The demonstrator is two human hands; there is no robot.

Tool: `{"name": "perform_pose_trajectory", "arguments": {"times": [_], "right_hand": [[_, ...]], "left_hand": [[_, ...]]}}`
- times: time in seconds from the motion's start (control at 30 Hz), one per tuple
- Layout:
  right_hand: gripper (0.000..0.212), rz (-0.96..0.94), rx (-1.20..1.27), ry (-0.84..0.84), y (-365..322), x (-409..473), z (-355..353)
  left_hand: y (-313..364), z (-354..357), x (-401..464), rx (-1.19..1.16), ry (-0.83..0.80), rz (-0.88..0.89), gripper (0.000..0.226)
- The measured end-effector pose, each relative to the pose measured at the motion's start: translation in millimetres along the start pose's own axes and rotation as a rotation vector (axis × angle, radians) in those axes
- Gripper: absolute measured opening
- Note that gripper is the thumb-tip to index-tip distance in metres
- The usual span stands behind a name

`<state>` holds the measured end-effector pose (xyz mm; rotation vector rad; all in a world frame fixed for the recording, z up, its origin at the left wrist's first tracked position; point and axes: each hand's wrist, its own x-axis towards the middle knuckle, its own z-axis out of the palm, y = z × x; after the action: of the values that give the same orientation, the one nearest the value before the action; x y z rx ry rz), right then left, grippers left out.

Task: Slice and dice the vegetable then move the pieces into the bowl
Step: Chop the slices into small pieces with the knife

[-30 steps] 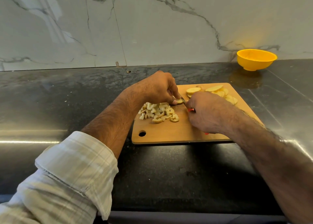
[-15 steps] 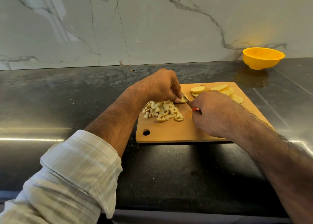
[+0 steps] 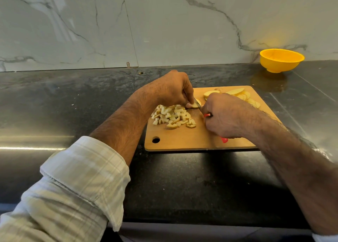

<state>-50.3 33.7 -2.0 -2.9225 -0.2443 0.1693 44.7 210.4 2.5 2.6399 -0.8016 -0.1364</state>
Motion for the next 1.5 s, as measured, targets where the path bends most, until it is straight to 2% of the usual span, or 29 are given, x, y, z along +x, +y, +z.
{"name": "perform_pose_trajectory", "arguments": {"times": [0.4,0.57,0.73,0.93,1.1,1.33,1.5], "right_hand": [[0.025,-0.059,-0.005,0.212,9.8,-6.0,6.7],[0.031,-0.051,-0.049,0.145,1.6,-10.5,7.9],[0.019,-0.063,-0.133,0.11,-6.6,-12.3,8.8],[0.023,-0.037,-0.116,0.072,-17.4,-9.6,3.3],[0.016,-0.07,-0.077,0.132,-12.2,3.2,6.2],[0.029,-0.095,0.029,0.276,6.9,-6.3,8.4],[0.033,-0.124,0.002,0.202,1.3,-12.0,7.5]], "left_hand": [[-1.1,-1.1,-3.4,0.032,0.013,-0.011,0.016],[-1.2,-0.6,-2.9,0.031,0.009,-0.011,0.015],[-1.7,0.1,-1.9,0.012,0.009,-0.015,0.015],[-3.0,0.6,-1.1,0.014,0.016,-0.011,0.015],[-7.0,-1.9,-2.0,-0.007,0.027,-0.023,0.013],[-10.8,-3.0,-5.7,0.017,0.012,-0.02,0.011],[-13.3,-2.8,-5.5,0.002,0.019,-0.03,0.008]]}}
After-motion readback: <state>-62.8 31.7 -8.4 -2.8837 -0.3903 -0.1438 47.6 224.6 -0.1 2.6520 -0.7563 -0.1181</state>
